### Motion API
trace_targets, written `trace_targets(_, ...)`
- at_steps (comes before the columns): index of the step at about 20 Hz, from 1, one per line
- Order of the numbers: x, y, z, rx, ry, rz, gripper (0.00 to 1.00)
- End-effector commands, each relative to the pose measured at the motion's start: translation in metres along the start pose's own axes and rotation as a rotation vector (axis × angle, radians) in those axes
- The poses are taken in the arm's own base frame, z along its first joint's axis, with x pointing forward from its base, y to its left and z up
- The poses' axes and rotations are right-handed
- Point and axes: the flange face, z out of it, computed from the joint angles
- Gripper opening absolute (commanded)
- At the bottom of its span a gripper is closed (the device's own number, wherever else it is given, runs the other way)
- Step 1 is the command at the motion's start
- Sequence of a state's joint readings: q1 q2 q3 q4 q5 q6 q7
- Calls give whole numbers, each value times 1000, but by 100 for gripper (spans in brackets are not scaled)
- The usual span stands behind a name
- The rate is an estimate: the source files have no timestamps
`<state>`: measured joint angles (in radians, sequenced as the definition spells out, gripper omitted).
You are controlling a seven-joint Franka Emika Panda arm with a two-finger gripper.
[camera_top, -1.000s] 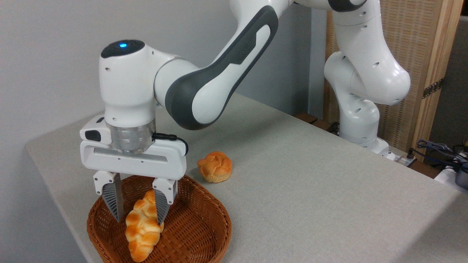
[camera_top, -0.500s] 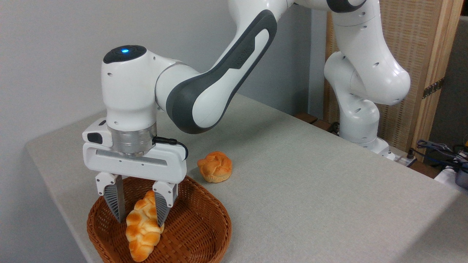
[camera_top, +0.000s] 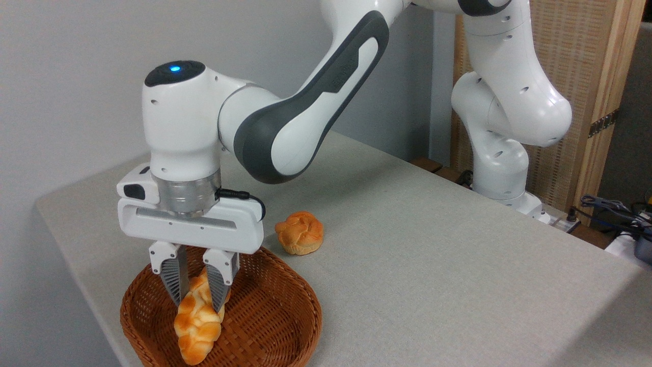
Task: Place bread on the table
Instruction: 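Lift the braided roll out of the basket and carry it beside the round bun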
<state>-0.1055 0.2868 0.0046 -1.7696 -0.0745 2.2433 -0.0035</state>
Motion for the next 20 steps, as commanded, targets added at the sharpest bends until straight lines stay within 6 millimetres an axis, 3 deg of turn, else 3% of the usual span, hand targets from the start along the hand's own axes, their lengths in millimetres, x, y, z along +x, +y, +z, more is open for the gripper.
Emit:
trace_targets(1,-7,-2,-50,-32,-16,55,42)
trace_targets(3,-11,1,-86,-54,-18,133,42)
trace_targets(6,-26,-11,-133,-74,-21,209,42)
trace_targets(10,-67,-13,-168,-104,-107,474,45)
trace_targets(14,-138,-23,-155,-72,-228,822,58)
trace_targets(19,-158,-34,-110,-37,-319,1116,70)
trace_targets(20,-159,-34,-103,-32,-312,1124,82)
